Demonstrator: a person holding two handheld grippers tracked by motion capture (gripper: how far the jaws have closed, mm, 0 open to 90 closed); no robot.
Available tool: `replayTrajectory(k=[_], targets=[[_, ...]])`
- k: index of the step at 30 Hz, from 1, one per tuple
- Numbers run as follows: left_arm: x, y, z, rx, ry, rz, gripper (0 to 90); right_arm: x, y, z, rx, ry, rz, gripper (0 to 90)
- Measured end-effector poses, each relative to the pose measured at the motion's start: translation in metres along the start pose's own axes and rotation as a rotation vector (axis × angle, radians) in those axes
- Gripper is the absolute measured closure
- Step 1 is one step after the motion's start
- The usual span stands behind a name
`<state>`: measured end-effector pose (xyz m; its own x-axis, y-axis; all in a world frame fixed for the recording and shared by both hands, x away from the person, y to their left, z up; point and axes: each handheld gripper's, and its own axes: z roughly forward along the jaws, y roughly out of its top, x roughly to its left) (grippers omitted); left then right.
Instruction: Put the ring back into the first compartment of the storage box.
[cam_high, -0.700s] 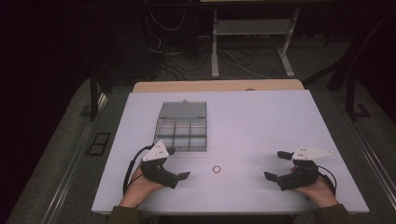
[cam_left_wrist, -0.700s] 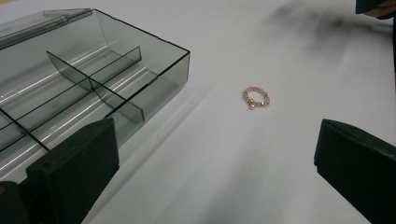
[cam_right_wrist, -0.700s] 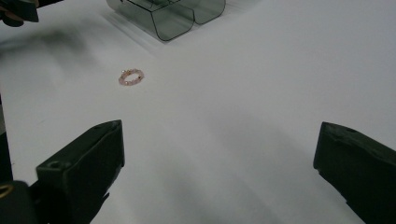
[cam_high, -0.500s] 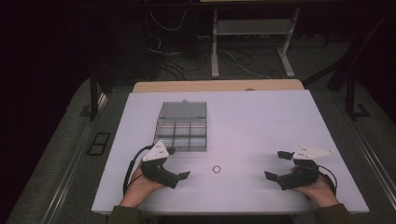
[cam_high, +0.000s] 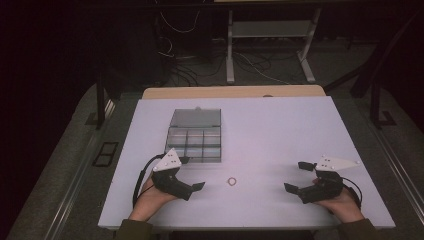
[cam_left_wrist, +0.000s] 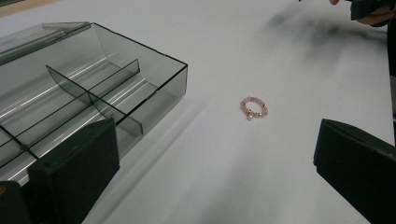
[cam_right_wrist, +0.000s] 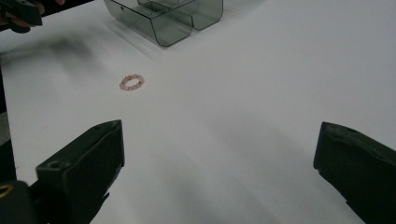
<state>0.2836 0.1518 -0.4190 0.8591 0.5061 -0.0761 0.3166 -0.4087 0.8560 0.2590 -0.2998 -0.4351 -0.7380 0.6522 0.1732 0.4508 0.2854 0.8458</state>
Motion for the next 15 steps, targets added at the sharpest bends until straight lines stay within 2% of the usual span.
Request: replayTrajectory(k=[15], targets=[[-0.0031,0.0080,0.0053,-0.022,-0.016,0.013,0.0,-0.0003,-0.0006,-0.0010,-0.017,-0.001,0.002,1.6]])
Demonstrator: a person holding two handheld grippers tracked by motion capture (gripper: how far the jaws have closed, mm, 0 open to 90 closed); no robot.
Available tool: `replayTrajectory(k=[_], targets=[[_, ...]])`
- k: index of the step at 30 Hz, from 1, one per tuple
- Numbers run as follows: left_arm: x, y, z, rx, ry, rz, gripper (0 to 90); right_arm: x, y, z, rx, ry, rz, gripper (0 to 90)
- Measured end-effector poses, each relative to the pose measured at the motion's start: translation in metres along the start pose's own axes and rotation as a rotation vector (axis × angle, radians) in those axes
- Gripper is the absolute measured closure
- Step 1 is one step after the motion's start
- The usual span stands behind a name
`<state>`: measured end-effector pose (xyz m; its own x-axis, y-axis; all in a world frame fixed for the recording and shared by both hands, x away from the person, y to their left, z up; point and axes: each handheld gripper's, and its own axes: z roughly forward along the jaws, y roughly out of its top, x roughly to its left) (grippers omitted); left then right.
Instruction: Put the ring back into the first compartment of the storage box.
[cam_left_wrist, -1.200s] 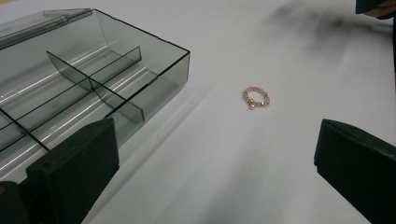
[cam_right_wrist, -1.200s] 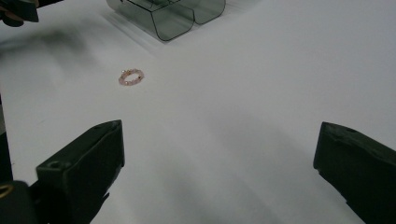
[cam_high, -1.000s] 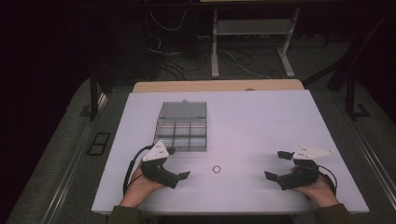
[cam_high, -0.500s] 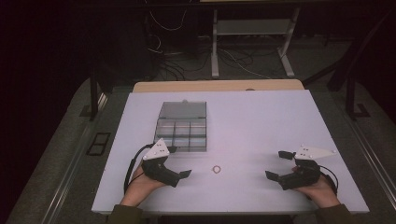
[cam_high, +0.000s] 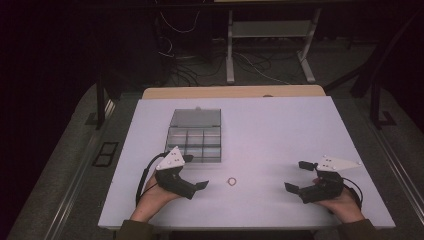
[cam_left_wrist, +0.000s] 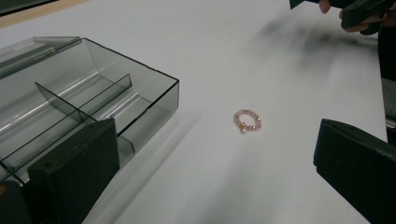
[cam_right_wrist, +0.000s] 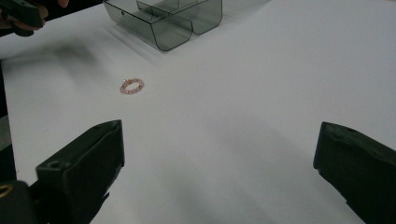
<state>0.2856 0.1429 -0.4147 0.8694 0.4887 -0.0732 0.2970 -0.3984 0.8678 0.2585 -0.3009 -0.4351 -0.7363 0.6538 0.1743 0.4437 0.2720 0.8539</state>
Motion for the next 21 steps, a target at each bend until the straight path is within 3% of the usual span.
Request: replayTrajectory(k=[21], targets=[[-0.001,0.008,0.013,0.003,-0.029,0.004,2.1,-0.001,0.000,0.000,0.006,0.015,-0.001,1.7]])
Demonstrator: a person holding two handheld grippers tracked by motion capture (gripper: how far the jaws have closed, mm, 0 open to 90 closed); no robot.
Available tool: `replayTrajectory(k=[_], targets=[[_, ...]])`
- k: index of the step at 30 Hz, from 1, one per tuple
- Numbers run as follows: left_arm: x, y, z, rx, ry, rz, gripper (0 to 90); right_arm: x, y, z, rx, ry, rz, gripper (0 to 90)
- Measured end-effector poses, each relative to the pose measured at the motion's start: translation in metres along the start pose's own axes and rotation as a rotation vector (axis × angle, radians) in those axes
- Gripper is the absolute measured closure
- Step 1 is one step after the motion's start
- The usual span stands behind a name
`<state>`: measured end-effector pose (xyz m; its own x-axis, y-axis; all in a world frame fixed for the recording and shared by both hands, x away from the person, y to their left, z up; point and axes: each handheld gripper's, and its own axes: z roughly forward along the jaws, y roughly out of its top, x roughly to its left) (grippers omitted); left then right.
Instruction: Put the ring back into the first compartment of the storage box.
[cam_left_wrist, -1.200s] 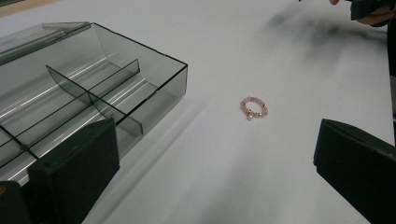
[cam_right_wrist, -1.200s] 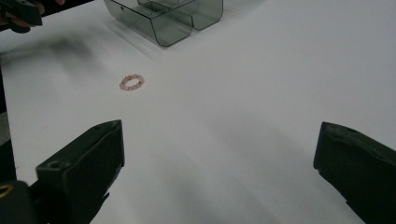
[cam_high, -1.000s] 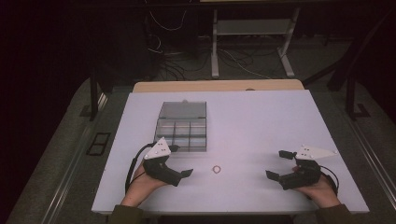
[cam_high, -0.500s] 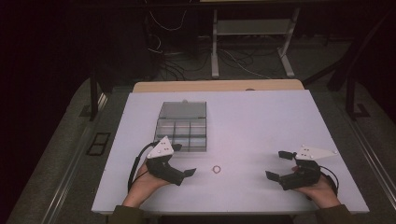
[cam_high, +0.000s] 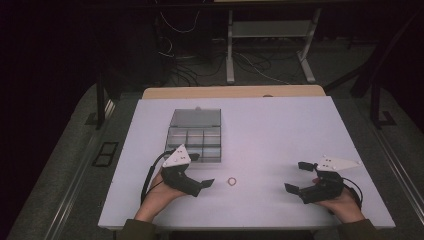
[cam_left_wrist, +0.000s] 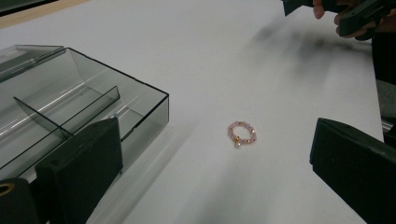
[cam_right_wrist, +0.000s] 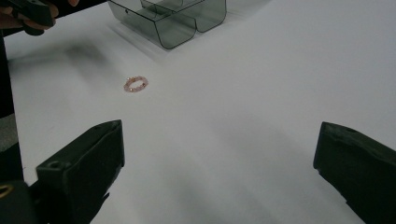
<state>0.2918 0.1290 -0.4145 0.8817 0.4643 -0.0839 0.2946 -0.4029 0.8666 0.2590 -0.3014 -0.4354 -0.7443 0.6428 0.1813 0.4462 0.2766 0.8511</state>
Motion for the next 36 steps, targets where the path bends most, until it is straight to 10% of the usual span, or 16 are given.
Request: replayTrajectory(k=[36], targets=[[0.007,0.015,0.021,-0.014,-0.059,-0.006,27.9,-0.001,-0.001,-0.001,0.000,0.002,0.020,1.7]])
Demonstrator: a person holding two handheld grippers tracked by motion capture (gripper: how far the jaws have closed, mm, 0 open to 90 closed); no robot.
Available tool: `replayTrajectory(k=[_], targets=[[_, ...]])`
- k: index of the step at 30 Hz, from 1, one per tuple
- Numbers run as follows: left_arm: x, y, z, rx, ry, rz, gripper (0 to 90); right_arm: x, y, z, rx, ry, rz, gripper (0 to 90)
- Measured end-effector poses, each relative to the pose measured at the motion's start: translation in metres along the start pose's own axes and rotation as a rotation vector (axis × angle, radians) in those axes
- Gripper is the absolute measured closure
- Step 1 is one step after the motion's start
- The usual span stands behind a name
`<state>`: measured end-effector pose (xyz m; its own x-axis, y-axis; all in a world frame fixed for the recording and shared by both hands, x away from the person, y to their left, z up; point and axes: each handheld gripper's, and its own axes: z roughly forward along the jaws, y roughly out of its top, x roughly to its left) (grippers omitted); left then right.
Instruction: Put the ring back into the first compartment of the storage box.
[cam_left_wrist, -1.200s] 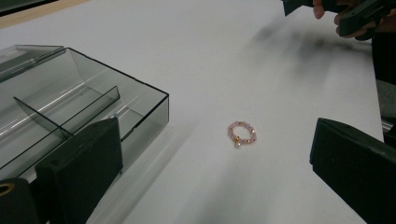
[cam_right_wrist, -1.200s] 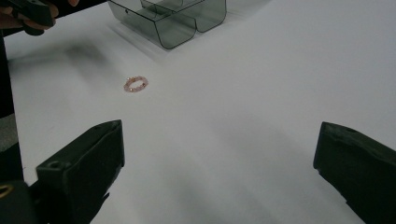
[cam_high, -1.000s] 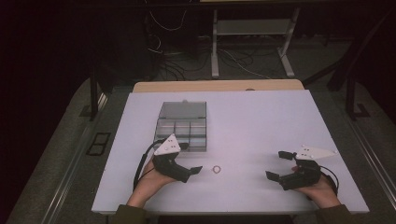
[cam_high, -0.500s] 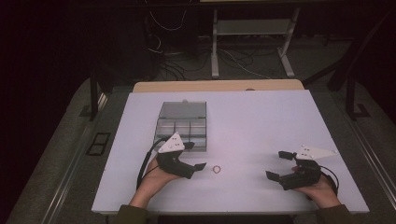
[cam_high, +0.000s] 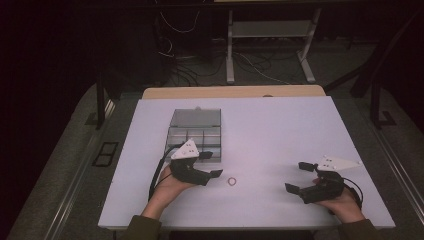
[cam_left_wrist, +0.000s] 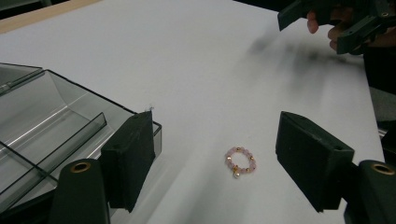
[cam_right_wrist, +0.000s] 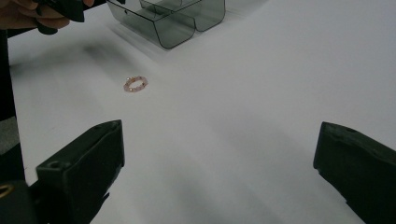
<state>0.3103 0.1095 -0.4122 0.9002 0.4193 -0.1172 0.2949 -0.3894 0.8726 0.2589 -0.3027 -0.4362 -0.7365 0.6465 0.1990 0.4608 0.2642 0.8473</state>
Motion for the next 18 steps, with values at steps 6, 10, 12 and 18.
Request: replayTrajectory(k=[6,10,12,18], targets=[[0.001,0.004,0.004,-0.006,-0.019,-0.006,32.6,0.000,0.000,-0.001,-0.003,0.001,0.003,1.7],[0.001,0.008,0.007,-0.009,-0.027,-0.001,35.8,0.000,0.000,-0.001,-0.003,0.002,0.003,1.7],[0.001,0.010,0.008,-0.015,-0.030,0.000,36.7,0.000,0.000,-0.001,-0.003,0.001,0.003,1.7],[-0.001,0.014,0.016,-0.008,-0.032,0.012,39.3,-0.001,0.000,-0.001,-0.004,0.002,0.005,1.7]])
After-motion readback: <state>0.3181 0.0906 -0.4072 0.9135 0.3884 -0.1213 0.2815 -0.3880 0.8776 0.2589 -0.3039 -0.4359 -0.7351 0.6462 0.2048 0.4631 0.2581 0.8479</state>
